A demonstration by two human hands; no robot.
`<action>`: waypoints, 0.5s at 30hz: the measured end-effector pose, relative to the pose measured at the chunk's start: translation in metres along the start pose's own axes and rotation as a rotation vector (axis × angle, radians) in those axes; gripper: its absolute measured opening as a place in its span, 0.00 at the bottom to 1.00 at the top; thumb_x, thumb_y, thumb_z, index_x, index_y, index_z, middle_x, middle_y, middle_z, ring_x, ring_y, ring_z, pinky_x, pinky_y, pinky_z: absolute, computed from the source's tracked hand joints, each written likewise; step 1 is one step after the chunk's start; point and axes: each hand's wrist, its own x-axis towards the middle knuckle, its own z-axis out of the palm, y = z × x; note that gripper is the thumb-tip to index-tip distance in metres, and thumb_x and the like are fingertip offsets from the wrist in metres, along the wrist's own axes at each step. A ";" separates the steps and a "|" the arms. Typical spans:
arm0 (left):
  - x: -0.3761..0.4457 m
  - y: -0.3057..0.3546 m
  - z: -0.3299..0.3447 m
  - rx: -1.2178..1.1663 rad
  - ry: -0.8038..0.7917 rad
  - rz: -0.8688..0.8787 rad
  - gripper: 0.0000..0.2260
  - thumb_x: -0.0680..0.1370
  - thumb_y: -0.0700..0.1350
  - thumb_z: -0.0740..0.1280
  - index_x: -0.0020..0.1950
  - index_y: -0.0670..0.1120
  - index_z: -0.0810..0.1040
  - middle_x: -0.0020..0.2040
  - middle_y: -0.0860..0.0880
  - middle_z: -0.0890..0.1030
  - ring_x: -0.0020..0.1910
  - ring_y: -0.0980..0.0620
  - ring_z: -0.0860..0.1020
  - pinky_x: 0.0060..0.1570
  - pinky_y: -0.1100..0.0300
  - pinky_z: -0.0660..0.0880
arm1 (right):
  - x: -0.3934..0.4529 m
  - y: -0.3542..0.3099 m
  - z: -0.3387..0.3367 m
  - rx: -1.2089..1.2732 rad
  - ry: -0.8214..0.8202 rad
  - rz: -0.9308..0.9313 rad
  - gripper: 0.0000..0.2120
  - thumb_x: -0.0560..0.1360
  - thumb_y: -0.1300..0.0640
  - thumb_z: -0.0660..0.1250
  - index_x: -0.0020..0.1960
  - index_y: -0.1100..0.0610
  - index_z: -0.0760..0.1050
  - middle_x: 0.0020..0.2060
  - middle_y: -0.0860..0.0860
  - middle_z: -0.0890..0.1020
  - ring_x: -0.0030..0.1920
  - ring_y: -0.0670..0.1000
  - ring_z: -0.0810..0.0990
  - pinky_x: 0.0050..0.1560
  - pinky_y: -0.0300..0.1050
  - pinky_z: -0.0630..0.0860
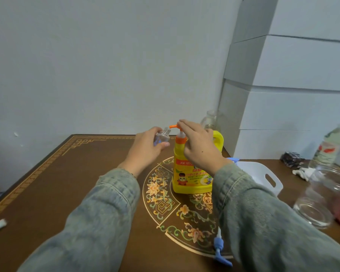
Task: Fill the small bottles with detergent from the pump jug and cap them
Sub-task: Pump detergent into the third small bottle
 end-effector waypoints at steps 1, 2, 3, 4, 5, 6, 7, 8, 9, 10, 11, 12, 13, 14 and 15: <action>0.002 0.002 0.000 0.008 0.007 0.016 0.21 0.74 0.51 0.71 0.64 0.47 0.75 0.57 0.45 0.82 0.56 0.47 0.78 0.53 0.60 0.70 | 0.001 0.000 0.000 0.012 0.003 0.008 0.25 0.73 0.64 0.60 0.70 0.53 0.69 0.70 0.48 0.72 0.68 0.51 0.69 0.50 0.45 0.55; 0.004 0.003 -0.001 0.016 0.010 0.033 0.21 0.74 0.51 0.71 0.65 0.47 0.75 0.57 0.45 0.82 0.57 0.47 0.78 0.54 0.59 0.71 | 0.002 0.000 -0.001 0.023 0.006 0.013 0.25 0.73 0.64 0.61 0.69 0.53 0.70 0.69 0.48 0.72 0.69 0.51 0.69 0.51 0.45 0.55; 0.006 0.005 -0.001 0.026 0.008 0.047 0.21 0.74 0.51 0.71 0.65 0.46 0.75 0.57 0.44 0.82 0.57 0.47 0.78 0.55 0.59 0.71 | 0.003 0.000 -0.002 0.030 0.006 0.016 0.25 0.73 0.64 0.61 0.69 0.53 0.70 0.69 0.48 0.73 0.69 0.51 0.69 0.51 0.45 0.55; 0.008 0.005 -0.001 0.035 0.006 0.055 0.21 0.74 0.51 0.71 0.65 0.46 0.75 0.57 0.44 0.81 0.58 0.46 0.78 0.55 0.58 0.71 | 0.004 -0.001 -0.004 0.036 0.006 0.021 0.24 0.74 0.64 0.61 0.69 0.53 0.71 0.69 0.48 0.73 0.69 0.51 0.69 0.51 0.44 0.55; 0.010 0.006 -0.001 0.048 0.004 0.060 0.20 0.75 0.51 0.70 0.65 0.46 0.75 0.57 0.44 0.81 0.58 0.46 0.78 0.56 0.57 0.71 | 0.005 -0.001 -0.005 0.040 0.006 0.028 0.23 0.75 0.63 0.61 0.69 0.53 0.71 0.69 0.48 0.73 0.69 0.51 0.69 0.51 0.44 0.56; 0.012 0.006 0.000 0.059 0.004 0.062 0.20 0.75 0.50 0.70 0.65 0.46 0.75 0.57 0.44 0.81 0.58 0.45 0.77 0.56 0.56 0.71 | 0.006 -0.001 -0.006 0.043 0.008 0.032 0.22 0.75 0.63 0.61 0.69 0.53 0.72 0.69 0.48 0.74 0.70 0.51 0.69 0.52 0.45 0.56; 0.013 0.006 0.000 0.073 0.004 0.067 0.20 0.75 0.50 0.70 0.65 0.46 0.74 0.57 0.44 0.81 0.58 0.45 0.77 0.57 0.55 0.71 | 0.006 -0.001 -0.005 0.048 0.013 0.033 0.22 0.75 0.63 0.61 0.68 0.54 0.72 0.69 0.49 0.74 0.69 0.51 0.70 0.52 0.45 0.57; 0.014 0.006 0.000 0.088 0.006 0.076 0.19 0.75 0.49 0.69 0.65 0.46 0.74 0.57 0.43 0.81 0.58 0.44 0.77 0.57 0.53 0.71 | 0.006 -0.001 -0.005 0.055 0.020 0.035 0.22 0.75 0.63 0.61 0.68 0.54 0.73 0.68 0.49 0.75 0.69 0.51 0.71 0.53 0.47 0.60; 0.015 0.007 0.001 0.106 0.010 0.091 0.19 0.76 0.49 0.69 0.65 0.45 0.74 0.57 0.43 0.80 0.58 0.44 0.77 0.57 0.53 0.71 | 0.007 -0.001 -0.004 0.062 0.029 0.039 0.21 0.74 0.64 0.62 0.67 0.55 0.74 0.67 0.50 0.76 0.68 0.52 0.72 0.55 0.48 0.63; 0.015 0.009 0.000 0.128 0.017 0.108 0.18 0.76 0.48 0.69 0.64 0.44 0.75 0.57 0.43 0.80 0.56 0.43 0.77 0.56 0.52 0.71 | 0.008 -0.003 -0.002 0.070 0.043 0.040 0.20 0.74 0.64 0.63 0.65 0.56 0.76 0.65 0.51 0.78 0.66 0.54 0.74 0.57 0.51 0.66; 0.016 0.010 0.000 0.147 0.030 0.124 0.17 0.76 0.47 0.69 0.63 0.44 0.75 0.56 0.43 0.81 0.55 0.43 0.77 0.54 0.52 0.72 | 0.009 -0.004 0.000 0.076 0.062 0.041 0.19 0.73 0.65 0.64 0.63 0.56 0.77 0.63 0.52 0.80 0.64 0.55 0.76 0.58 0.53 0.70; 0.016 0.011 -0.001 0.165 0.043 0.137 0.16 0.76 0.46 0.69 0.62 0.44 0.76 0.55 0.43 0.81 0.54 0.43 0.78 0.53 0.52 0.72 | 0.011 -0.007 0.003 0.085 0.085 0.040 0.19 0.71 0.66 0.65 0.61 0.57 0.79 0.61 0.52 0.81 0.62 0.56 0.78 0.57 0.56 0.72; 0.016 0.011 0.000 0.175 0.051 0.146 0.16 0.76 0.46 0.69 0.62 0.44 0.76 0.55 0.43 0.81 0.54 0.43 0.78 0.53 0.52 0.73 | 0.011 -0.007 0.006 0.091 0.104 0.047 0.19 0.69 0.67 0.65 0.59 0.57 0.80 0.59 0.53 0.82 0.59 0.57 0.80 0.56 0.56 0.74; 0.015 0.011 0.001 0.187 0.051 0.150 0.16 0.76 0.45 0.70 0.62 0.44 0.76 0.55 0.42 0.82 0.55 0.42 0.78 0.53 0.51 0.74 | 0.010 -0.008 0.009 0.090 0.111 0.056 0.20 0.67 0.67 0.65 0.57 0.57 0.80 0.57 0.53 0.83 0.58 0.57 0.81 0.55 0.55 0.73; 0.013 0.011 0.004 0.198 0.044 0.159 0.16 0.75 0.45 0.70 0.62 0.43 0.76 0.55 0.42 0.82 0.55 0.42 0.79 0.54 0.50 0.75 | 0.006 -0.006 0.012 0.079 0.105 0.066 0.22 0.65 0.67 0.63 0.57 0.56 0.80 0.57 0.52 0.83 0.57 0.56 0.81 0.55 0.53 0.71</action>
